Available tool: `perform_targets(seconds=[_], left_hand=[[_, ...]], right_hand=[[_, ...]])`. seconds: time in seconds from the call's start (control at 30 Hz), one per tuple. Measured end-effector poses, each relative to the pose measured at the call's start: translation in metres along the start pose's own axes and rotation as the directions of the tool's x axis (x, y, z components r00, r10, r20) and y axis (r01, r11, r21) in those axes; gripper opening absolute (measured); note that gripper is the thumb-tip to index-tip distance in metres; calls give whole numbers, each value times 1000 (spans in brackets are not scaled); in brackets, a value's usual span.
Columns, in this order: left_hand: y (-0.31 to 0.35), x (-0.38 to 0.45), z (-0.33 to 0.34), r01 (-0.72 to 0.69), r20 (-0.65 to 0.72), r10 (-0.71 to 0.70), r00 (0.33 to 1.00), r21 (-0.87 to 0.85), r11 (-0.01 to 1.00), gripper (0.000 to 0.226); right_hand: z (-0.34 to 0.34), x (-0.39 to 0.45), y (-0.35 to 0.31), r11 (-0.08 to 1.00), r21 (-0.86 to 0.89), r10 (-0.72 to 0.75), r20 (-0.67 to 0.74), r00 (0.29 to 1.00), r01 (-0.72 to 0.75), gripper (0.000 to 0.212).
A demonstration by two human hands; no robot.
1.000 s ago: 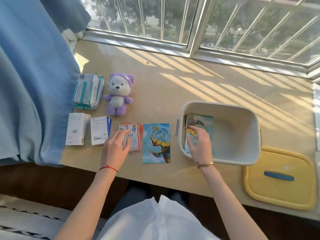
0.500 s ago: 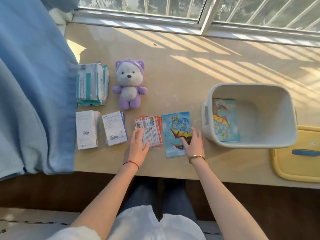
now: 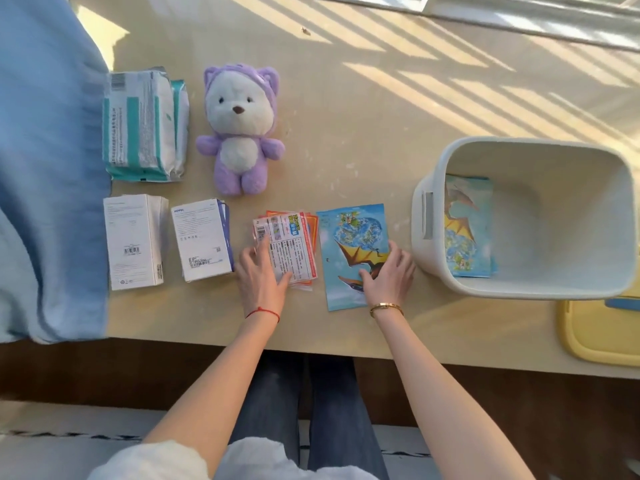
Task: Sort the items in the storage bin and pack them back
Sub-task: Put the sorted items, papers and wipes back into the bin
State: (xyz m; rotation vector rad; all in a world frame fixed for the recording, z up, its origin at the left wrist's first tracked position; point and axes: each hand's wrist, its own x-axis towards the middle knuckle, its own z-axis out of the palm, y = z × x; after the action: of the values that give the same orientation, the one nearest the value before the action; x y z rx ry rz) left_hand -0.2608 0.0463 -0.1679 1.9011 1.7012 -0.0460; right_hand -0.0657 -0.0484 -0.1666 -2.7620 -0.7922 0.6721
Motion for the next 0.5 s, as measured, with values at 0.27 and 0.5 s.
perform_targets(seconds=[0.27, 0.5], left_hand=[[-1, 8, -4, 4, 24, 1, 1000, -198, 980, 87], [3, 4, 0, 26, -21, -28, 999, -72, 997, 86]], right_hand=[[-4, 8, 1, 972, 210, -119, 56, 991, 105, 64], [-2, 3, 7, 953, 278, -144, 56, 988, 123, 50]])
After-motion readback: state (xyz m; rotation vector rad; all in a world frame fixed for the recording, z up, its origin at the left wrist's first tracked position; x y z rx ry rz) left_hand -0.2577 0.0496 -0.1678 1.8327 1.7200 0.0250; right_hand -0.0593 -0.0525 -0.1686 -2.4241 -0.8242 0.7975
